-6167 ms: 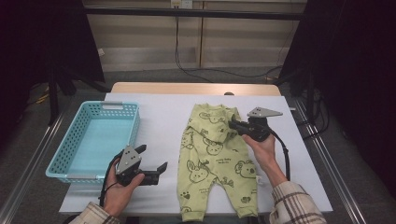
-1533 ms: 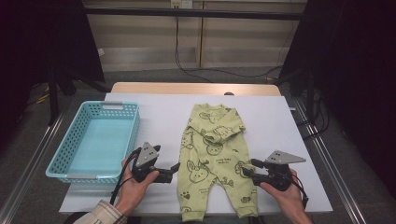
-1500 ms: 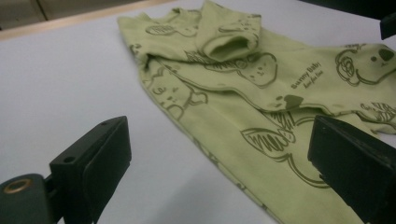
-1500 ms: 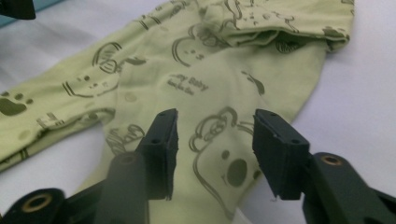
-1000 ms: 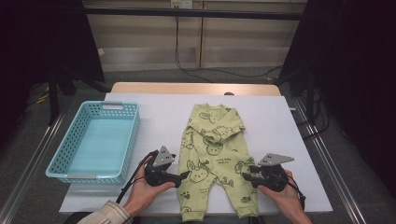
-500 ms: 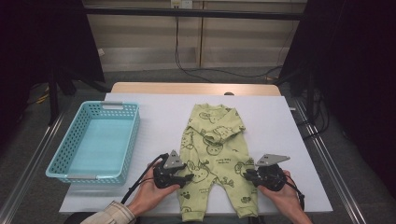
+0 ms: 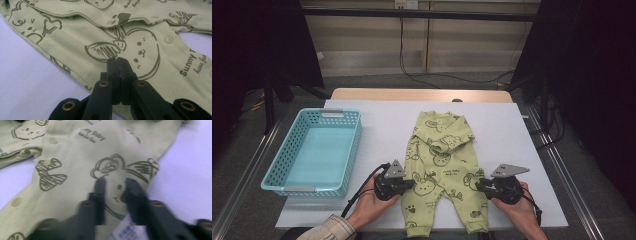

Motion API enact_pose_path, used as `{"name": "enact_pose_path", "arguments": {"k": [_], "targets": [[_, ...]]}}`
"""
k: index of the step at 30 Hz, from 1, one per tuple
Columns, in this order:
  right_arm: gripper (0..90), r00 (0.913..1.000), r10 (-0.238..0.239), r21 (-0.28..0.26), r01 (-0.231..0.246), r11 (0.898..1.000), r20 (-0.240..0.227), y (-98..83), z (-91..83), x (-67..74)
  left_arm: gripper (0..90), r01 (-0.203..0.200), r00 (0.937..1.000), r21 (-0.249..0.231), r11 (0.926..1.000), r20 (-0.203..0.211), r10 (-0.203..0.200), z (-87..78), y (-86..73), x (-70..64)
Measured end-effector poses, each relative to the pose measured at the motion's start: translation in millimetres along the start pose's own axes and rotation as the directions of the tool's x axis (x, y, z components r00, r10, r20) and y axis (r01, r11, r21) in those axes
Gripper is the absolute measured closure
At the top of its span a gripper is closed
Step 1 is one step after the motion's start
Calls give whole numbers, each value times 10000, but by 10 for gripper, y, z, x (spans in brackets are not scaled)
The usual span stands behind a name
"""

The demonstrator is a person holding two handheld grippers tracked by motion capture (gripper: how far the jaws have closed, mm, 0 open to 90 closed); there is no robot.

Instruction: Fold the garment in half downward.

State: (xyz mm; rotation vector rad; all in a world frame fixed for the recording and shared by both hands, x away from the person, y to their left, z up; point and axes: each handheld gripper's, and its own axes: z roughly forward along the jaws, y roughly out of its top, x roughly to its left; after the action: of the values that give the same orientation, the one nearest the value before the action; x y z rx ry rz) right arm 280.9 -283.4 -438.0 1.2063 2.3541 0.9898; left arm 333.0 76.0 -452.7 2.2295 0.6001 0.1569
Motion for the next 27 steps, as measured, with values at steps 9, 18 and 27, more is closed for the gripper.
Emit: {"name": "enact_pose_path", "arguments": {"k": [9, 18, 27], "targets": [[540, 9985, 458, 628, -477, 9969, 310, -49, 58, -55, 894, 114, 9999, -200, 9997, 56, -113, 9, -21, 14], [879, 9992, 377, 311, -372, 9988, -161, -22, 21, -33, 898, 309, 9994, -494, 9983, 144, -302, -52, -3, 11], [881, 9983, 60, 8, -59, 10000, -585, -2, -72, 68, 898, 183, 9996, -498, 9986, 206, -173, -96, -6, -7]]}}
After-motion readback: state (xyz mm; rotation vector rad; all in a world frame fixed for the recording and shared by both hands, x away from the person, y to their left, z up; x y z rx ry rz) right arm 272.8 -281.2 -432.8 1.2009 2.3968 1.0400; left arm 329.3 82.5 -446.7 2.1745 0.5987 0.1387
